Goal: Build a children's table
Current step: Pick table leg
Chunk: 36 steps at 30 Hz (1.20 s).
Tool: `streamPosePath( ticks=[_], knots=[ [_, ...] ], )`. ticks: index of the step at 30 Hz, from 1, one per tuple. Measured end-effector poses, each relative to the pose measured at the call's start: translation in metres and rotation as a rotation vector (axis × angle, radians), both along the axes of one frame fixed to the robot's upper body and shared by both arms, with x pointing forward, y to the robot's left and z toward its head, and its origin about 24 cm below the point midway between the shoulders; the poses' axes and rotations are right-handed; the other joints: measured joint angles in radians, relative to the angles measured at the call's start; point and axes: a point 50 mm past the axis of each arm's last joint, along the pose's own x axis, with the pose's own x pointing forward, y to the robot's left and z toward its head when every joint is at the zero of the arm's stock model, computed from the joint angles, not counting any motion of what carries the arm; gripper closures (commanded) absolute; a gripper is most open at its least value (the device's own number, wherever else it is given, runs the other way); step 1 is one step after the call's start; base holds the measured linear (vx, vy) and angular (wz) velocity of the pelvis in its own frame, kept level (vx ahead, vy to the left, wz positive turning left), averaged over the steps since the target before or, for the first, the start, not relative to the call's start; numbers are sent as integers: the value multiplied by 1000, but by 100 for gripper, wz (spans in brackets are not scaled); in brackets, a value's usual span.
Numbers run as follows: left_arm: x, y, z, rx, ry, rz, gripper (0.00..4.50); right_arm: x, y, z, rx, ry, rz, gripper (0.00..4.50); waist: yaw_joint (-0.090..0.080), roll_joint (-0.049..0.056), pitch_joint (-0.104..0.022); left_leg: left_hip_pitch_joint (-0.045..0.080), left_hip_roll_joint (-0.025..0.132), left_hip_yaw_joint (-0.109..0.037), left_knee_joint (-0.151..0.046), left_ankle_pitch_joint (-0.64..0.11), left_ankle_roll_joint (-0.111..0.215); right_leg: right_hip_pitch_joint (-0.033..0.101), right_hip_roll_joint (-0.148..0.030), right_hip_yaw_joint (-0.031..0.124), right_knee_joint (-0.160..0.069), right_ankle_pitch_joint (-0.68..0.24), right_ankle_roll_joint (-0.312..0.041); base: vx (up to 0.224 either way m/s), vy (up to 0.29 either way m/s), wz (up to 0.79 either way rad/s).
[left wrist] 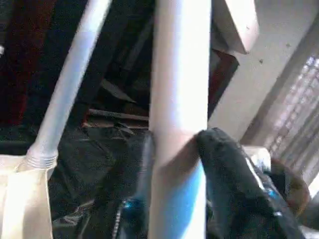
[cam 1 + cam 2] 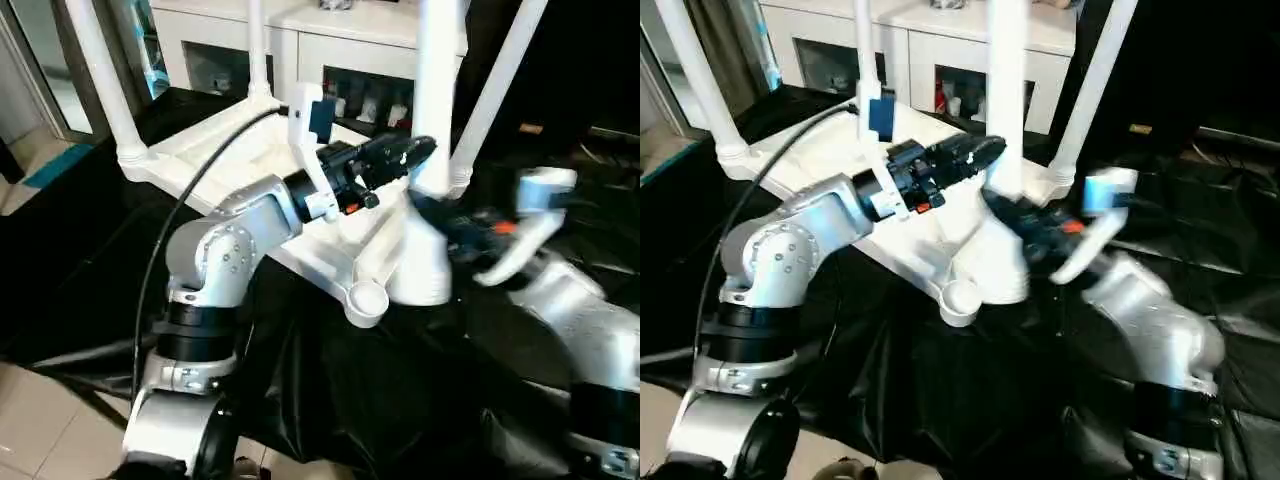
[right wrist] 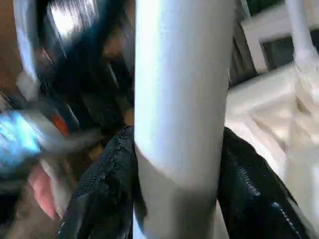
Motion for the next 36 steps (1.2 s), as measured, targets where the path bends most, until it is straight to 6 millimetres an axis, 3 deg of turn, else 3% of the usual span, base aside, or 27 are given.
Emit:
streamPosePath(
  ticks=[5, 15, 17, 19, 21, 23, 26, 36],
  knots=[
    [10, 8, -8, -2, 103, 121, 348, 11, 14, -16, -154, 8, -107, 268, -3, -2, 1, 0, 0, 0, 0, 0, 0, 0, 0, 0, 0, 0, 0, 0, 0, 0],
    [10, 18, -3, 26, 55, 141, 404, 20, 22, -9, -214, -72, -164, 268, -2, -4, 2, -1, 0, 0, 0, 0, 0, 0, 0, 0, -2, 3, -4, 0, 0, 0],
    [8, 18, -2, 22, 39, 121, 363, 21, 22, -6, -216, -88, -168, 268, -2, -4, 2, -1, 0, 0, 0, 0, 0, 0, 0, 0, -2, 3, -4, 0, 0, 0],
    [7, 18, -1, 20, 28, 101, 371, 21, 22, -6, -217, -94, -171, 268, -2, -4, 2, -1, 0, 0, 0, 0, 0, 0, 0, 0, -2, 4, -4, 0, 0, 0],
    [5, 17, -1, 21, 22, 81, 323, 21, 21, -5, -219, -100, -168, 268, -2, -4, 2, -1, 0, 0, 0, 0, 0, 0, 0, 0, -2, 4, -5, 0, 0, 0],
    [3, 14, -1, 26, 7, 54, 323, 21, 20, -5, -229, -101, -168, 268, -1, -4, 2, -1, 0, 0, 0, 0, 0, 0, 0, 0, -2, 4, -5, 0, 0, 0],
    [2, 13, -1, 27, 3, 50, 275, 21, 20, -5, -233, -103, -168, 268, -3, -4, 2, -1, 0, 0, 0, 0, 0, 0, 0, 0, -1, 4, -5, 0, 0, 0],
    [9, 6, -11, 169, -59, 131, 205, 20, 21, -5, -296, -120, -162, 269, -4, -3, 2, -1, 0, 0, 0, 0, 0, 0, 0, 0, -2, 5, -5, 0, 0, 0]
  ],
)
